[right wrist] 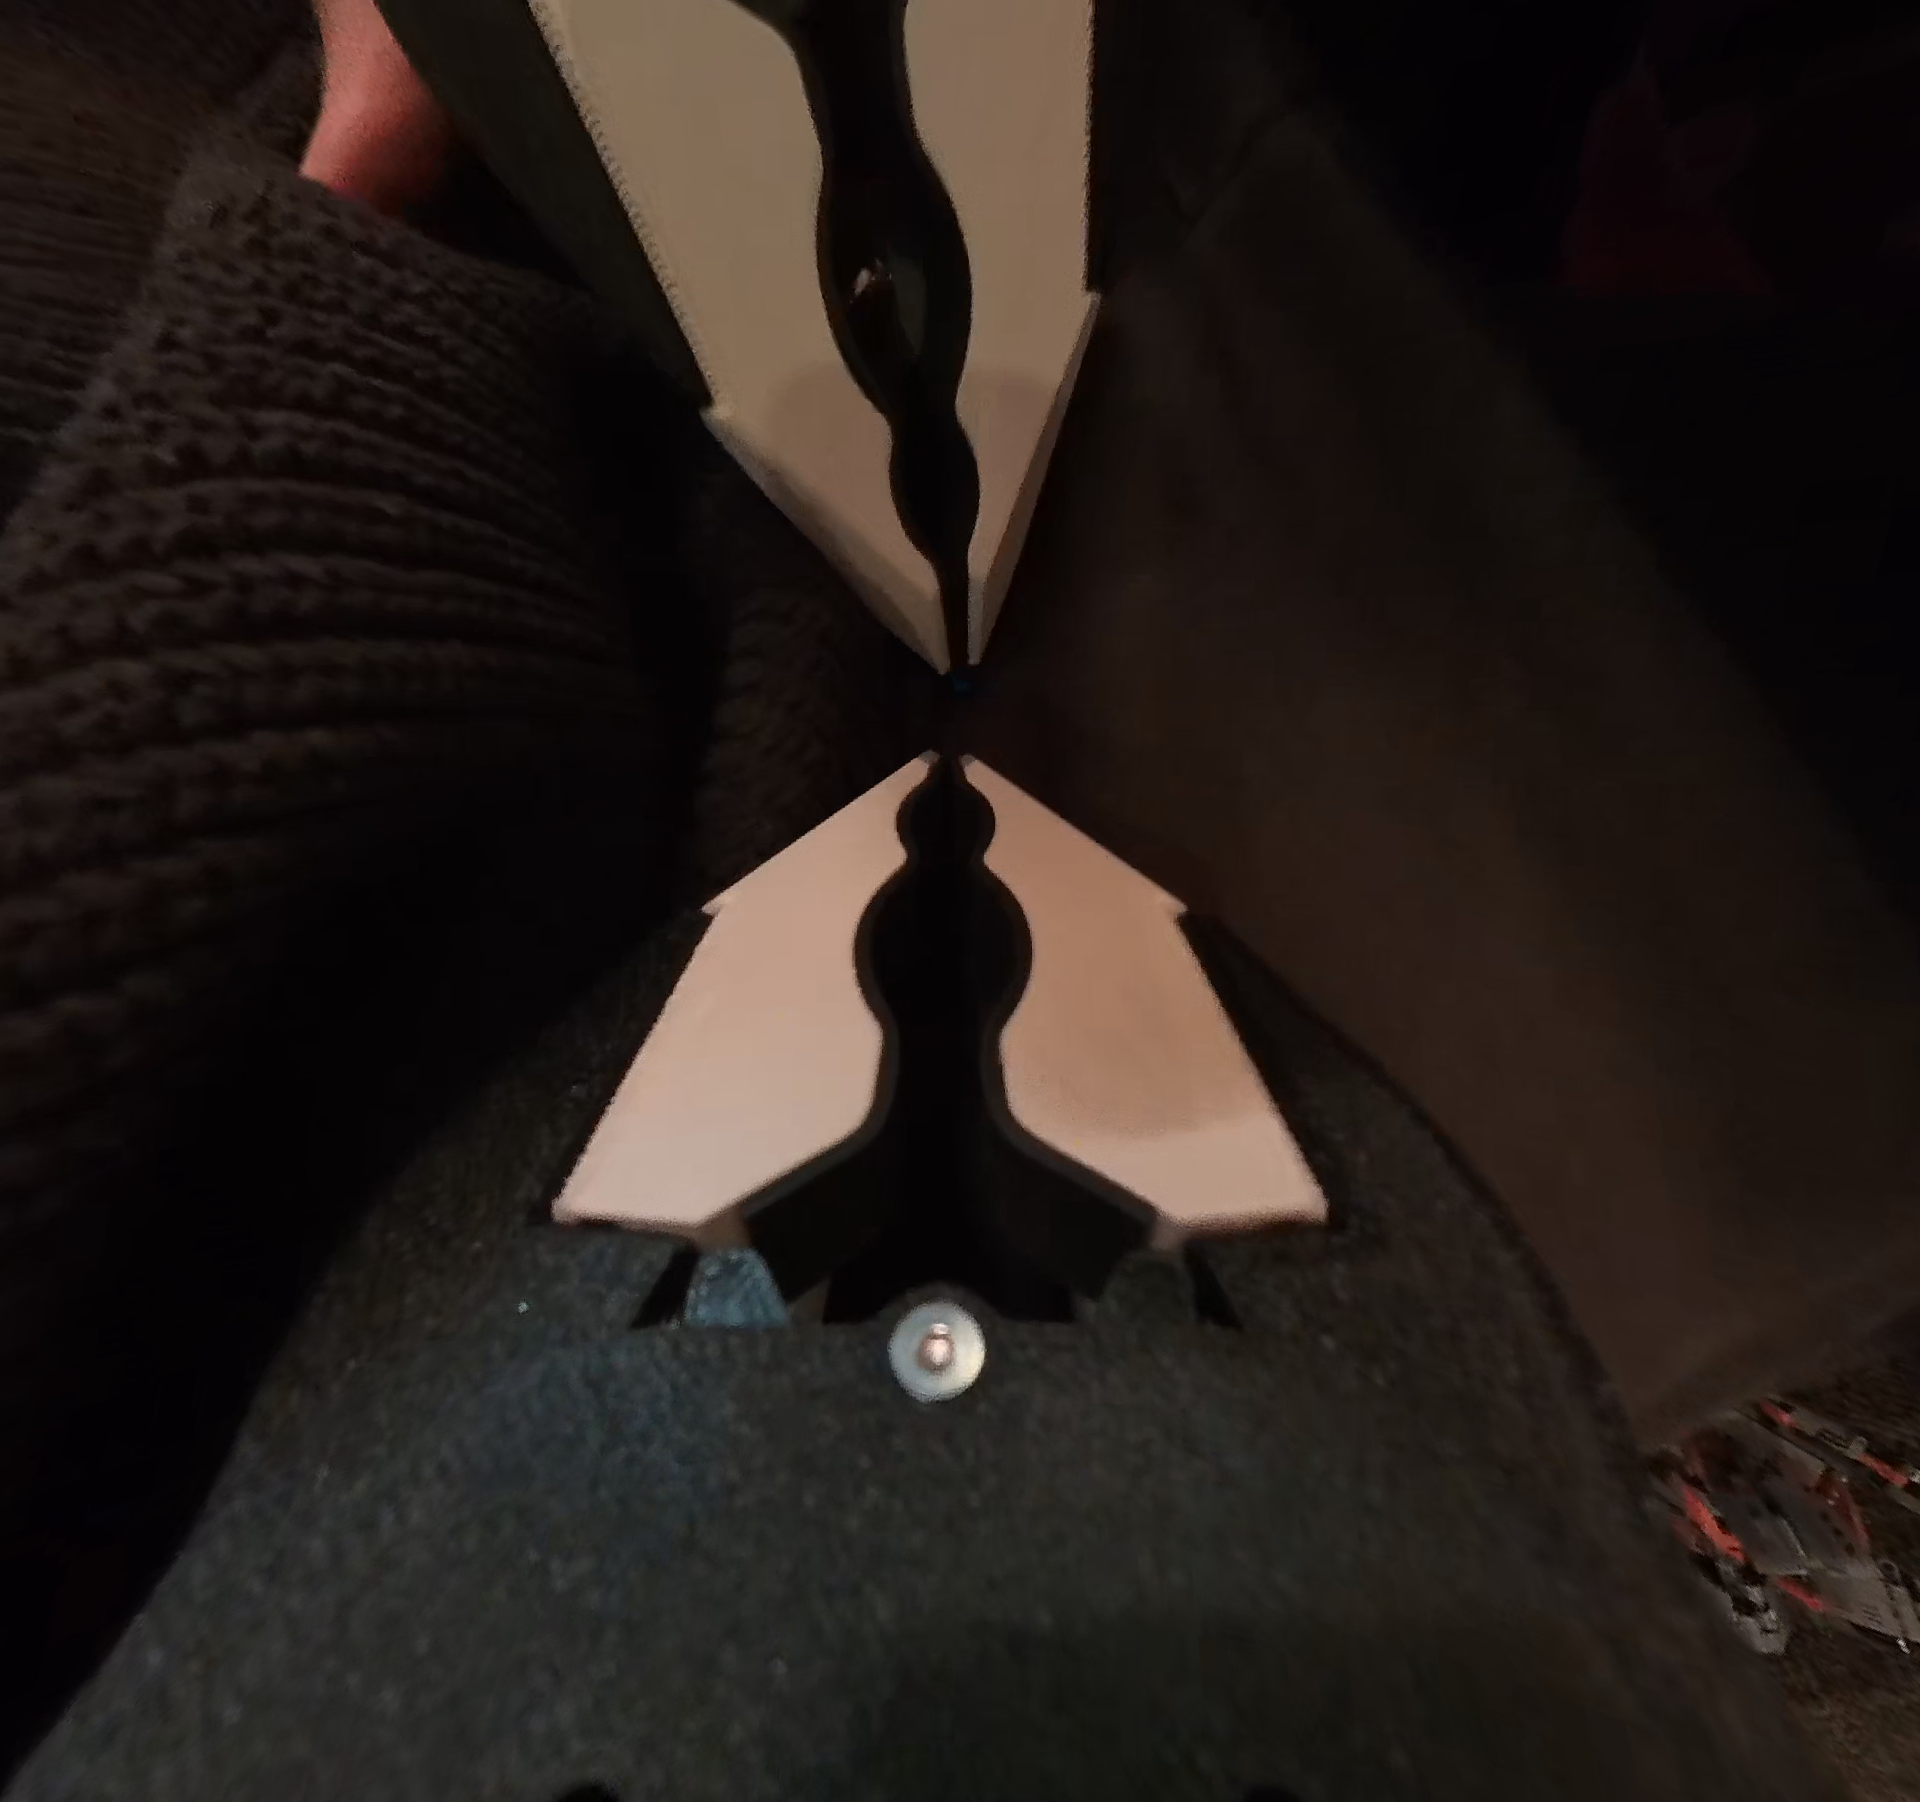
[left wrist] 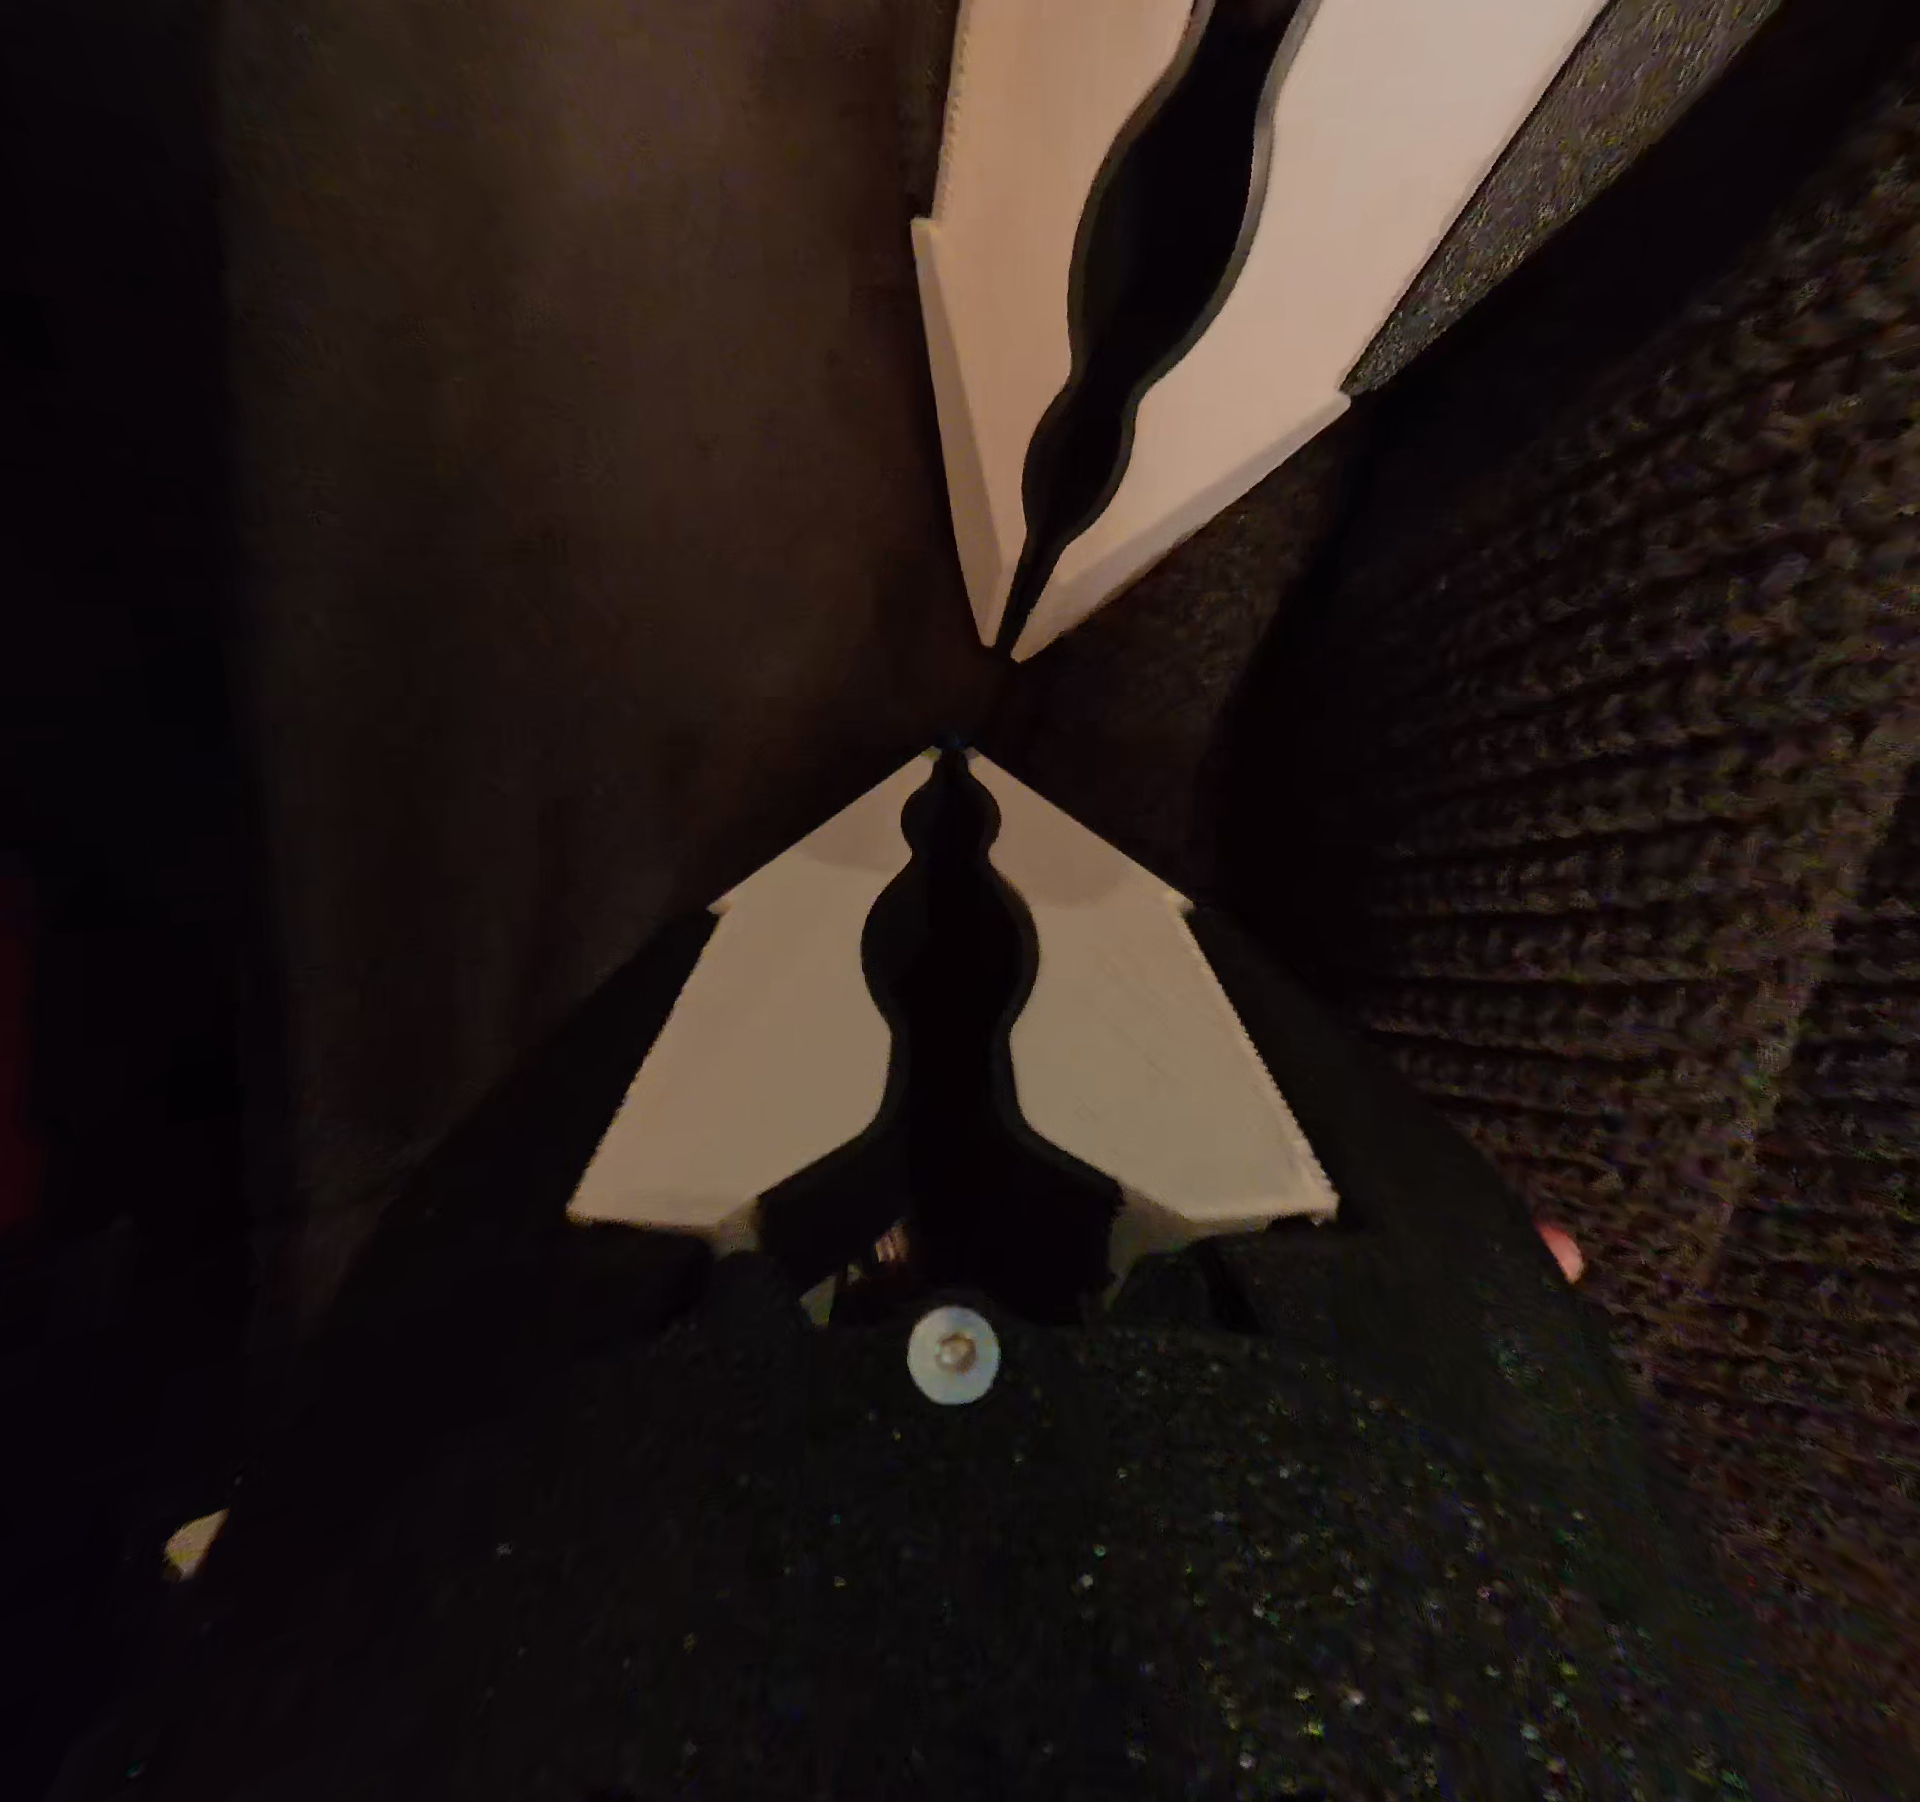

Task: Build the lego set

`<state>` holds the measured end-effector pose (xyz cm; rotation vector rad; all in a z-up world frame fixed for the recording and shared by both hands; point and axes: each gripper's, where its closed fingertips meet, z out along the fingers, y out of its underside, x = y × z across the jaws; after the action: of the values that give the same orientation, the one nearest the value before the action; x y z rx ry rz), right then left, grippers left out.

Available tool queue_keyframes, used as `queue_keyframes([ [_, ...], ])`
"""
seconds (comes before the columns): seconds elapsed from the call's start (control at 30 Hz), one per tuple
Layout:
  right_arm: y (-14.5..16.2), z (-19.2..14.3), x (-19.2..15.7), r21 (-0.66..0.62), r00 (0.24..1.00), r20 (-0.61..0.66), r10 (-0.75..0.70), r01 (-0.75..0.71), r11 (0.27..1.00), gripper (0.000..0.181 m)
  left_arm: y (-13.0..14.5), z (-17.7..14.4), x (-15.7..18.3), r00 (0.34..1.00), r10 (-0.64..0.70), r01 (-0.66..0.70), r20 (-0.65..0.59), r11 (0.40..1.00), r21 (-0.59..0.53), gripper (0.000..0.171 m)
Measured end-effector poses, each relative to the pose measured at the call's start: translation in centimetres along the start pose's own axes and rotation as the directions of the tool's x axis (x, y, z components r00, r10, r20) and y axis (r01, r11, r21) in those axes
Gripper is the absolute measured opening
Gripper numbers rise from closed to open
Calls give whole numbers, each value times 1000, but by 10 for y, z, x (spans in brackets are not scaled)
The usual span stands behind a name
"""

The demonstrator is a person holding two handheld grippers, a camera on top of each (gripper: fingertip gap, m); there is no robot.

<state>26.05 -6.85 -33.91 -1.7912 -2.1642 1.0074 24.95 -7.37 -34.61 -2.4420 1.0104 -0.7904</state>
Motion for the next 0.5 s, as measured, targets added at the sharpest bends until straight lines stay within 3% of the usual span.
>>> queue_keyframes([
  [0.33,0,0,1,24,1000,14,18,-18,1000,0,-4,-11,-11,996,24,-24,87,1000,-2,2],
  [0.5,-1,0,1,34,999,26,20,-21,999,0,3,-10,-9,997,35,-32,74,999,-34,3],
])
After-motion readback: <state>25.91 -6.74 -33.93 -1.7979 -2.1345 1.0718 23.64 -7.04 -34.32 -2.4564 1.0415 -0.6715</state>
